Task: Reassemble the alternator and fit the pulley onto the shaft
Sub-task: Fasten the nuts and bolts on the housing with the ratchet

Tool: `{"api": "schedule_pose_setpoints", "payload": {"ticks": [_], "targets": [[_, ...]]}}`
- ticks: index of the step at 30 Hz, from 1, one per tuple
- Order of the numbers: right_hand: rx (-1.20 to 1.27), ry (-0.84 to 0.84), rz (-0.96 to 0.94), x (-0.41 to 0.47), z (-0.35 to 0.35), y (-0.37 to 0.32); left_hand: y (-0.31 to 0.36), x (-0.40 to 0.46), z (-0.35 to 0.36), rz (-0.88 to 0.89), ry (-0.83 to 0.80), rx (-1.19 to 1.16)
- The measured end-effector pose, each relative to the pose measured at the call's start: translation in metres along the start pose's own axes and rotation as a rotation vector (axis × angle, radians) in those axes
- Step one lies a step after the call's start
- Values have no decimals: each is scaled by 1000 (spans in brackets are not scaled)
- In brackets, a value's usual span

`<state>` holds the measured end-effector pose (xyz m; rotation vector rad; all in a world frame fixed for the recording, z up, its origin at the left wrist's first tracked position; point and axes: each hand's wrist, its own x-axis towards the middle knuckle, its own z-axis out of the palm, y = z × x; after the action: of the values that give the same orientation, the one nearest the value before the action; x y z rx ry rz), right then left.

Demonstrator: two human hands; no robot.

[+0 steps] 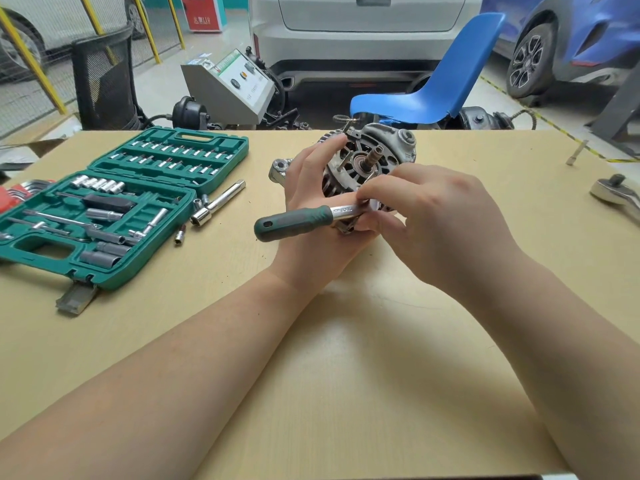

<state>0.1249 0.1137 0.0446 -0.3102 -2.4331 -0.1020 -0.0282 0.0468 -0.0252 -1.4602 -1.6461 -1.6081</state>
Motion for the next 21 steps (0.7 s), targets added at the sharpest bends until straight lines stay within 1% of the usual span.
{"api": "schedule_pose_setpoints", "payload": {"ticks": [3, 4, 6, 8, 9, 11, 12, 14, 17, 19, 21], "targets": [[16, 9, 9, -1, 0, 1, 4, -1, 4, 54, 12, 40], [33, 8, 9, -1, 0, 2, -5, 4, 4, 49, -30, 70], [67, 9, 12, -2, -1, 3, -28, 24, -2, 16, -192, 198], [77, 22, 10, -2, -1, 3, -34, 31, -4, -5, -230, 215], [75, 27, 9, -2, -1, 3, -25, 24, -4, -35, -223, 149], [65, 29, 11, -2, -2, 4, -9, 0, 0, 14, -97, 167], [59, 28, 12, -2, -2, 4, -5, -8, 1, 43, -71, 157], [50, 35, 15, -2, -2, 4, -5, -9, 2, 46, -82, 109], [83, 45, 38, -1, -3, 2, -3, -1, -3, -10, -42, 60], [77, 31, 39, -1, -3, 4, 1, -3, -2, -44, -26, 77], [35, 5, 5, 0, -3, 5, 0, -1, -3, -121, -55, 97]]}}
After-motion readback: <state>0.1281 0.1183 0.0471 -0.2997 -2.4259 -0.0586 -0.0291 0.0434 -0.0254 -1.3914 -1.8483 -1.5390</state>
